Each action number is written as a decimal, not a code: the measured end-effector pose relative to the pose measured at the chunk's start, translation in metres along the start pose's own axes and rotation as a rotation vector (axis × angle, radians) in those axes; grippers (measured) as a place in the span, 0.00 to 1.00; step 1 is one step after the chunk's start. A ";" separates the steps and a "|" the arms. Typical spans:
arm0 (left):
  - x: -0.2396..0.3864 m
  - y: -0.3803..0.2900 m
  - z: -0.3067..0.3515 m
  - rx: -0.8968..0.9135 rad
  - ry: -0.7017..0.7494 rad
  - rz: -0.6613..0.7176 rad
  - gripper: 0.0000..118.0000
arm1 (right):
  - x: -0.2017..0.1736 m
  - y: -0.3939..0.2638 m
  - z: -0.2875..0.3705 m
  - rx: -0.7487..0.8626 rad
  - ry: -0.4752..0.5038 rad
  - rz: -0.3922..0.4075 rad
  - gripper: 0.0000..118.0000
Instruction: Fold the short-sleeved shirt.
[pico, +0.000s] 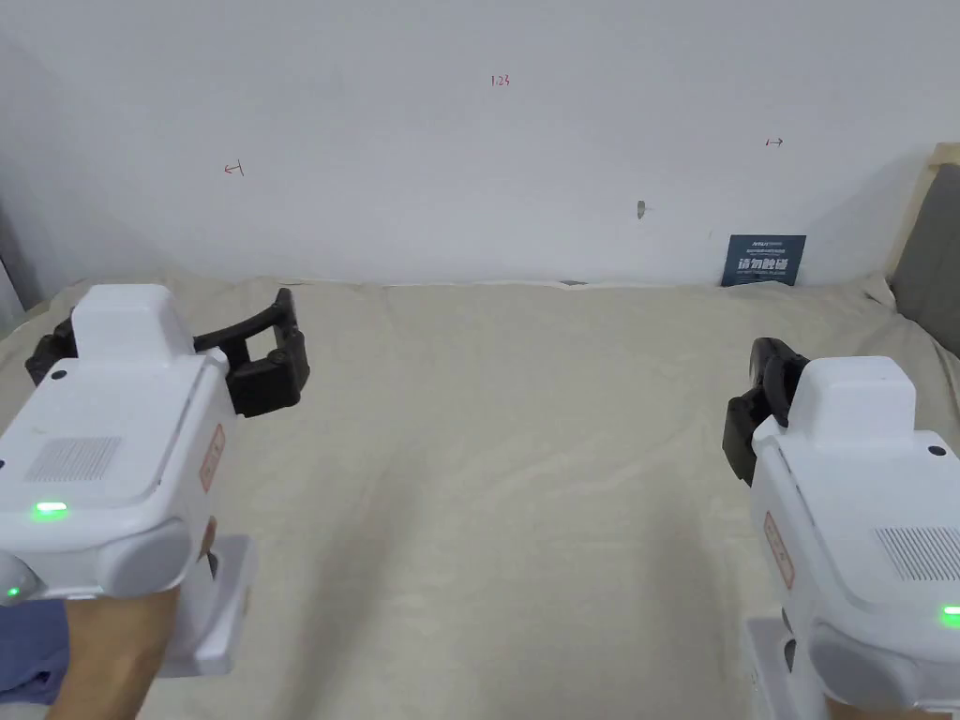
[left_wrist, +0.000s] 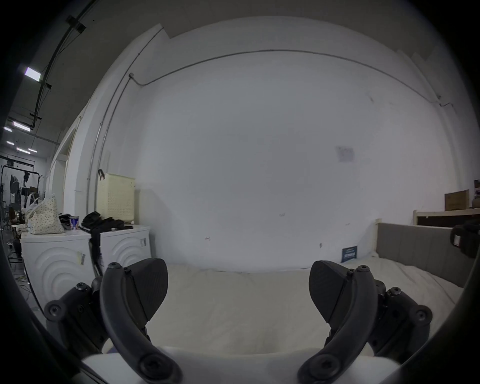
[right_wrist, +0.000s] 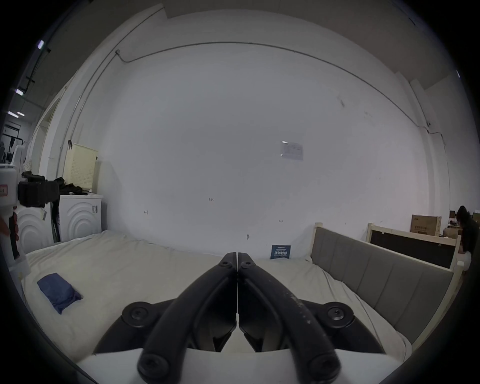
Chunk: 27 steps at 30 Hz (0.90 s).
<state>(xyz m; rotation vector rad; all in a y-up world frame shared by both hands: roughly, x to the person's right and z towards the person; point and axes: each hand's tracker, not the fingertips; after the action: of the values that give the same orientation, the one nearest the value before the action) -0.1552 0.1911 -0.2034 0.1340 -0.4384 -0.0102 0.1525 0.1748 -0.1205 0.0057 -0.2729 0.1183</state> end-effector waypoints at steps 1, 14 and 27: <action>0.006 -0.002 0.001 0.003 -0.011 -0.002 0.91 | 0.003 0.000 0.002 0.005 0.000 -0.002 0.03; 0.045 -0.031 0.016 -0.034 -0.108 0.060 0.00 | 0.017 -0.008 0.016 0.017 -0.019 0.020 0.03; 0.059 -0.037 0.020 -0.044 -0.120 0.003 0.00 | 0.016 -0.007 0.018 0.017 -0.011 0.008 0.03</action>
<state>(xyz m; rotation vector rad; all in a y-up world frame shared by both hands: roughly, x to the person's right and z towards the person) -0.1096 0.1502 -0.1658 0.0891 -0.5582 -0.0247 0.1641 0.1690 -0.0983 0.0219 -0.2826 0.1288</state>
